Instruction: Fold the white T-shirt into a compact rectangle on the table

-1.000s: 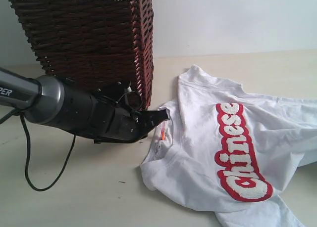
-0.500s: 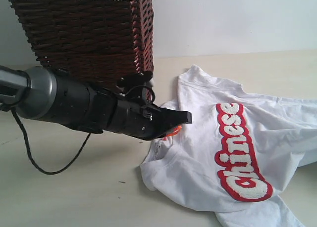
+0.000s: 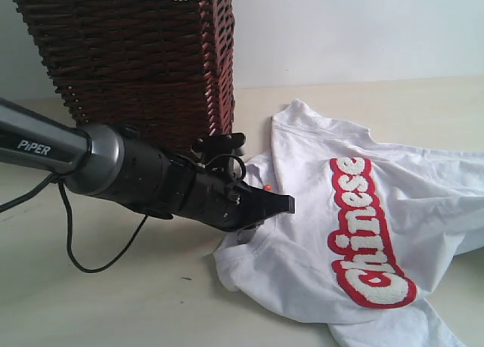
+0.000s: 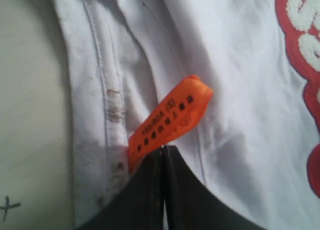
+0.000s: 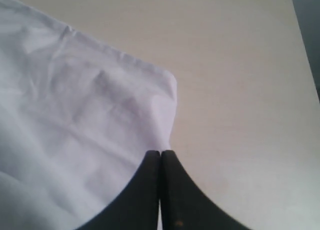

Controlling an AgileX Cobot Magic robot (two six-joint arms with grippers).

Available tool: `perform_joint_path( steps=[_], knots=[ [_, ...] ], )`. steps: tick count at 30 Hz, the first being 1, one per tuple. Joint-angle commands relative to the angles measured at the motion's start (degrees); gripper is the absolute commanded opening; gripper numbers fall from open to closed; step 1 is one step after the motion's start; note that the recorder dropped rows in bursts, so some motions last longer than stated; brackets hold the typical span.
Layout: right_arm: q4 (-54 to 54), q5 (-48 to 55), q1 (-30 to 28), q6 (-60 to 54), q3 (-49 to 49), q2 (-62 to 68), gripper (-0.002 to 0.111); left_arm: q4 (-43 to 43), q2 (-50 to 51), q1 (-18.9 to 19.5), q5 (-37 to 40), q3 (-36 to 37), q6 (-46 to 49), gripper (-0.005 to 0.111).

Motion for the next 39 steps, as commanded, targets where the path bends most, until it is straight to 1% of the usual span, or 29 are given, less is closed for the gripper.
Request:
perform_joint_path(
  steps=[1, 10, 13, 16, 17, 19, 22, 24, 26, 27, 28, 30, 31, 32, 33, 34, 35, 36, 37, 39],
  knots=[
    [0.0, 1.8, -0.2, -0.5, 0.3, -1.8, 0.0, 1.2, -0.7, 0.2, -2.3, 1.4, -1.1, 0.0],
    [-0.5, 2.0, -0.2, -0.5, 0.3, -5.8, 0.0, 1.4, -4.2, 3.0, -5.5, 8.8, -1.1, 0.0],
    [-0.5, 2.0, -0.2, -0.5, 0.3, -6.7, 0.0, 1.6, -5.8, 3.6, -9.0, 11.4, -0.7, 0.0],
    [-0.5, 2.2, -0.2, -0.5, 0.3, -7.0, 0.0, 1.5, -7.5, 3.8, -11.8, 13.3, 2.5, 0.0],
    [-0.5, 2.4, -0.2, -0.5, 0.3, -7.0, 0.0, 1.5, -7.7, 3.8, -11.7, 13.3, 4.0, 0.0],
    [-0.3, 3.4, -0.2, -0.5, 0.3, -7.0, 0.0, 1.5, -9.0, 3.7, -8.5, 13.2, 8.3, 0.0],
    [-0.3, 6.5, -0.2, -0.5, 0.3, -7.0, 0.0, 2.4, -11.9, 2.7, -4.2, 12.1, 10.1, 0.0],
    [-0.3, 9.1, -0.2, -0.5, 0.3, -7.3, 0.0, 3.0, -16.1, 1.8, -3.7, 11.3, 10.4, 0.0],
    [-0.4, 10.6, -0.2, -0.5, 0.3, -8.1, 0.0, 3.0, -22.2, 1.4, -5.5, 11.3, 10.4, 0.0],
    [-0.5, 11.3, -0.2, -0.5, 0.3, -8.7, 0.0, 3.0, -27.0, 1.0, -8.5, 11.3, 10.4, 0.0],
    [-0.5, 11.6, -0.2, -0.5, 0.3, -9.3, 0.0, 3.0, -30.5, 0.5, -13.9, 11.3, 10.4, 0.0],
    [-0.5, 11.7, -0.2, -0.5, 0.3, -11.6, 0.0, 5.8, -39.8, -1.8, -33.3, 11.3, 13.9, 0.0],
    [0.1, 11.7, 0.0, -0.5, 0.3, -13.7, 0.0, 9.4, -44.9, -3.4, -40.7, 11.6, 19.3, 0.0],
    [1.0, 11.7, 0.0, -0.5, 0.3, -15.0, 0.0, 11.1, -48.8, -4.7, -42.7, 12.7, 21.7, 0.0],
    [3.5, 11.7, 0.0, -0.9, 0.3, -17.5, 0.0, 11.8, -54.4, -6.5, -41.7, 15.5, 22.1, 0.0],
    [5.3, 11.7, 0.0, -1.5, 0.3, -19.0, 0.0, 11.8, -57.4, -7.4, -40.3, 17.8, 23.0, 0.0],
    [10.2, 11.7, 0.0, -4.0, 0.3, -22.4, 0.0, 11.5, -62.2, -8.3, -38.2, 23.2, 23.1, 0.0],
    [13.6, 11.7, 0.0, -5.9, 0.3, -24.3, 0.0, 10.8, -65.1, -8.4, -37.2, 27.3, 23.0, 0.0],
    [21.0, 12.5, 0.0, -11.3, 0.3, -28.0, 0.0, 8.9, -68.5, -8.4, -35.5, 32.8, 23.0, 0.0],
    [28.9, 15.1, 0.0, -16.3, 0.3, -32.3, 0.0, 8.3, -72.0, -8.3, -34.2, 39.9, 23.0, 0.0]
  ],
)
